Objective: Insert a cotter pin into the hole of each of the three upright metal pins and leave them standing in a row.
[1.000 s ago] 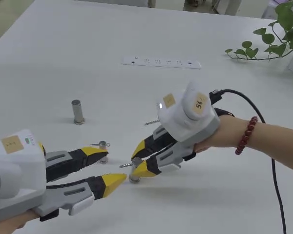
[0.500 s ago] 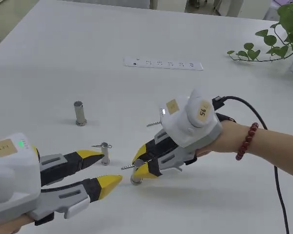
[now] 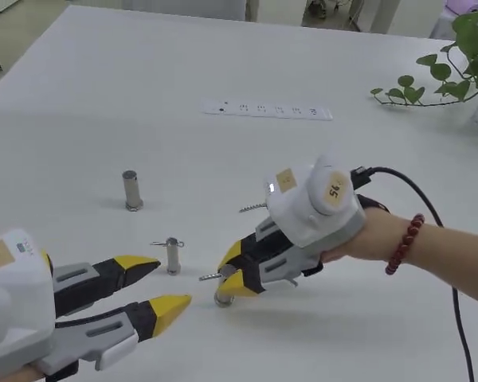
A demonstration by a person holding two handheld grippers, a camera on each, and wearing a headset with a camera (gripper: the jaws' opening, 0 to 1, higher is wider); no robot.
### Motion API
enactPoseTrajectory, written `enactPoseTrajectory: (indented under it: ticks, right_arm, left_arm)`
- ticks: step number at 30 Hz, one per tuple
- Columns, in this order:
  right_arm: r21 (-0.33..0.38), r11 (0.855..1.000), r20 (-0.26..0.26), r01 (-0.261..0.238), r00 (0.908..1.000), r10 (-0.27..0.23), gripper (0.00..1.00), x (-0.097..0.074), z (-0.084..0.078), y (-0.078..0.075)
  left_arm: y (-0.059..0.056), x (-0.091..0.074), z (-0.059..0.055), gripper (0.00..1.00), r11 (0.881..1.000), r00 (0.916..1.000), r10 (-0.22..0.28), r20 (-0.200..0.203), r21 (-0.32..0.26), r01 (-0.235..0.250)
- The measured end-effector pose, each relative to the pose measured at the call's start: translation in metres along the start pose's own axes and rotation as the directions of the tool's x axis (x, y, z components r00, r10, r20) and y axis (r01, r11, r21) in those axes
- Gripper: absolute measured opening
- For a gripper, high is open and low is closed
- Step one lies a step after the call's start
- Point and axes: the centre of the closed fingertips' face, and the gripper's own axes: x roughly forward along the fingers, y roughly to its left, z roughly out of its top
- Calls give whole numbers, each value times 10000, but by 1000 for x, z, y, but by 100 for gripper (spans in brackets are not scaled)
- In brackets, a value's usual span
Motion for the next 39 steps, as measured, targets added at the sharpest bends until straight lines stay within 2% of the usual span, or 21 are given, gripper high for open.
enactPoseTrajectory:
  ticks: [2, 7, 13, 31, 39]
  right_arm:
    - [-149, 9998, -40, 138, 9999, -139, 13, 0, 0, 0]
    - [320, 9990, 202, 304, 9993, -311, 13, -3, 4, -5]
    - [395, 9972, 218, 628, 9977, -637, 13, -7, 9, -15]
    - [741, 9879, 16, 1364, 9906, -1369, 13, -7, 6, -39]
    - [1157, 9802, -41, 1607, 9869, -1613, 13, -5, 3, -45]
  left_arm:
    - [1, -1, 1, 33, 10000, 10000, 55, 32, -40, -54]
    - [2, -2, 0, 33, 9998, 9999, 149, 42, -100, -148]
    - [3, -2, -1, 33, 9998, 9998, 182, 29, -123, -181]
    - [6, -3, -2, 33, 9993, 9995, 316, 51, -223, -315]
    - [8, -4, -2, 32, 9990, 9993, 363, 47, -249, -361]
